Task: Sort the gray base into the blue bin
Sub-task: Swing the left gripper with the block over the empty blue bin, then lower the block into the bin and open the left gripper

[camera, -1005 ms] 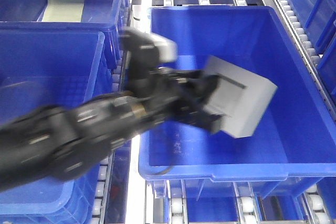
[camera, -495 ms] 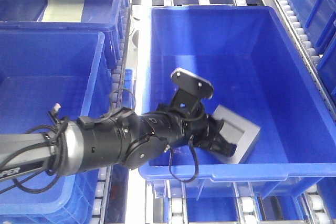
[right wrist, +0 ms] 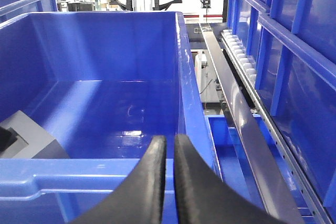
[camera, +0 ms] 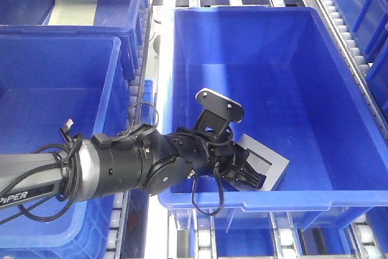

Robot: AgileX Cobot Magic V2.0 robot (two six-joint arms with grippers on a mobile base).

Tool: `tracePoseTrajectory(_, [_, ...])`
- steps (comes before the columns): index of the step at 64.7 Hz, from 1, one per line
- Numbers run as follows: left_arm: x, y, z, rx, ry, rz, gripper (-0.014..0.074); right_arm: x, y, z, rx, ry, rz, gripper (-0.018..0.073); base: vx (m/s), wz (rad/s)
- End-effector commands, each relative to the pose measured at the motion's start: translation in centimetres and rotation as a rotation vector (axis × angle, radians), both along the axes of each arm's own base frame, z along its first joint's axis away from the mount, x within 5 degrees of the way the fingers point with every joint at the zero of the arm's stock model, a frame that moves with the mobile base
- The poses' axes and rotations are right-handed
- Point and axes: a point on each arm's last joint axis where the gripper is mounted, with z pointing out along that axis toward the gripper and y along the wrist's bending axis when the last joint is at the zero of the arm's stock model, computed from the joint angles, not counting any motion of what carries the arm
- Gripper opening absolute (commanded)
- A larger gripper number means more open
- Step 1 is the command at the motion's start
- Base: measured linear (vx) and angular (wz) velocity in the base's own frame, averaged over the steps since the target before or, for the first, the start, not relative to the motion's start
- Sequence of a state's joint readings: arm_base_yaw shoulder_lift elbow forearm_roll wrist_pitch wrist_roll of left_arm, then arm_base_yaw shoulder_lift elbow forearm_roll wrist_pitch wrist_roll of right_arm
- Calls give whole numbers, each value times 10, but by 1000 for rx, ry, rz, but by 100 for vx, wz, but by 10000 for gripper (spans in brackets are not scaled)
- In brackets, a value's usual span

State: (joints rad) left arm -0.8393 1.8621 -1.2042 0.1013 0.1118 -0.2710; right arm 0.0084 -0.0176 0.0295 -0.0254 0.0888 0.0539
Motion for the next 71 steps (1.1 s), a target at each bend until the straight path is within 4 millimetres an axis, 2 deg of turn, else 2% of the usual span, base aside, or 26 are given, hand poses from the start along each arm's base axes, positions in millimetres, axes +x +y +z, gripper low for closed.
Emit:
tracePoseTrajectory(1, [-1,-3,34,-108,-70,2,205,-1,0,7,-10,-81,-3,-4,0,0])
tracePoseTrajectory(32, [-1,-4,36,-121,-79,2,303,-1,0,7,-10,-83,-3,-4,0,0])
tracePoseTrajectory(43, [-4,0,54,-158,-109,2,302,-1,0,7,-10,-83,-3,-4,0,0])
tracePoseTrajectory(52, [-15,8,80,-182,-135,-6,254,-1,0,7,-10,-83,-3,-4,0,0])
tracePoseTrajectory(58, [-26,14,92,-197,-146,-17,183,-1,0,7,-10,-83,-3,-4,0,0])
tracePoseTrajectory(68, [-58,35,105,-256,-191,-52,0,-1,0,7,-10,-83,-3,-4,0,0])
tracePoseTrajectory(71, [-67,46,107,-280,-211,-58,-8,-1,0,7,-10,-83,-3,-4,0,0])
